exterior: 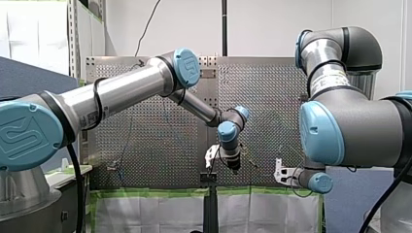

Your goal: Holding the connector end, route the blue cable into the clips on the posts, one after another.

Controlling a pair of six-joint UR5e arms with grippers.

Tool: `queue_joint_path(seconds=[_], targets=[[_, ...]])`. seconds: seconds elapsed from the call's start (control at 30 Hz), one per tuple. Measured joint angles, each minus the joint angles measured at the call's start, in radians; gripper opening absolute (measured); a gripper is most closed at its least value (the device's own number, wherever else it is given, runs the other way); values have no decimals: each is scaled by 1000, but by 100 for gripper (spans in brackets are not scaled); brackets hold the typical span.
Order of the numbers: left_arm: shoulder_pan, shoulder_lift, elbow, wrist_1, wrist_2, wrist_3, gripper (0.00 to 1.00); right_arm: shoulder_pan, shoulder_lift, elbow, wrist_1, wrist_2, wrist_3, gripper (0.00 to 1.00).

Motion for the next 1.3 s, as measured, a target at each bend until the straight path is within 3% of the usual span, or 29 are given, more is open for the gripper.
queue_joint_path(seconds=[0.23,0.57,0.73,1.0,1.3], targets=[[10,-6,0,5,6,-5,99,0,0,-5,8,0,0,0],[1,-94,-1,2,25,12,99,2,0,-7,12,0,0,0],[5,-107,0,7,26,10,99,3,0,-7,13,0,0,0],[1,-109,3,61,21,-22,99,3,0,-7,14,0,0,0],[-1,-122,68,54,25,-45,99,5,0,-7,14,0,0,0]])
